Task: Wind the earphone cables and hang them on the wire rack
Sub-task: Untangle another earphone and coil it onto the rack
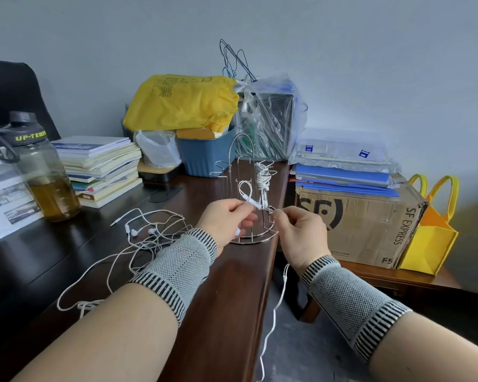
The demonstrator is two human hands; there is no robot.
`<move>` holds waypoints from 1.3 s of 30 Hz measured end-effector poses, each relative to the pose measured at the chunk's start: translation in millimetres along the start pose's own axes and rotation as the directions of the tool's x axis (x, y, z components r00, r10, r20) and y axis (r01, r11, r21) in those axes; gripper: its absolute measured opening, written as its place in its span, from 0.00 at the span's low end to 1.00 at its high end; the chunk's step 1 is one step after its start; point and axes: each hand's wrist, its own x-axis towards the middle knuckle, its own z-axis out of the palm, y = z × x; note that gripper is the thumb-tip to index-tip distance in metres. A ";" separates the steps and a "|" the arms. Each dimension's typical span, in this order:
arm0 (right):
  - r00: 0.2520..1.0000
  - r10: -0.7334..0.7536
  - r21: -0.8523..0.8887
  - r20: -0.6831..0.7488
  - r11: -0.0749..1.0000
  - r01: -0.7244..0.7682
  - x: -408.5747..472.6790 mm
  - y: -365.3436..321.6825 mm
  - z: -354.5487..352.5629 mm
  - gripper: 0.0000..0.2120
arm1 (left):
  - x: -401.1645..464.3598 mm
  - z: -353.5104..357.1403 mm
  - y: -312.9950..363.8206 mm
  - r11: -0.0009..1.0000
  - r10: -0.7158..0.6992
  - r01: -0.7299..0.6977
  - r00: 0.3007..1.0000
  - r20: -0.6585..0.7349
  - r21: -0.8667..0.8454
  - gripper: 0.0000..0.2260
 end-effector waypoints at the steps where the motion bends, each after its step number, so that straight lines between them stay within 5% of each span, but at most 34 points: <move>1: 1.000 0.007 0.002 0.004 1.000 -0.007 1.5 -0.3 0.3 0.11 | 1.0 -1.3 -1.1 0.999 -0.004 0.003 1.000 -0.024 -0.033 0.07; 16: 0.991 0.034 -0.196 0.132 0.980 -0.007 19.5 -1.7 13.3 0.12 | 11.0 0.5 -2.9 0.938 -0.035 0.001 0.995 -0.092 -0.346 0.02; 22: 0.992 -0.015 -0.217 0.121 0.975 0.041 30.4 -4.2 20.6 0.15 | 20.6 1.2 -11.3 0.983 0.147 -0.173 0.936 -0.321 -0.054 0.08; 25: 0.993 -0.025 -0.222 0.119 0.974 0.051 35.9 -3.7 24.3 0.15 | 22.7 1.1 -13.0 0.980 0.199 -0.192 0.929 -0.312 0.052 0.14; 30: 0.995 -0.032 -0.182 0.097 0.982 0.049 40.9 -3.2 27.6 0.13 | 22.4 4.6 -10.3 0.989 0.145 -0.140 0.971 -0.190 0.040 0.10; 39: 0.983 0.002 -0.077 0.185 0.997 0.013 26.1 -2.7 18.2 0.15 | -4.9 7.8 -9.4 0.991 0.122 -0.131 0.975 -0.184 -0.037 0.03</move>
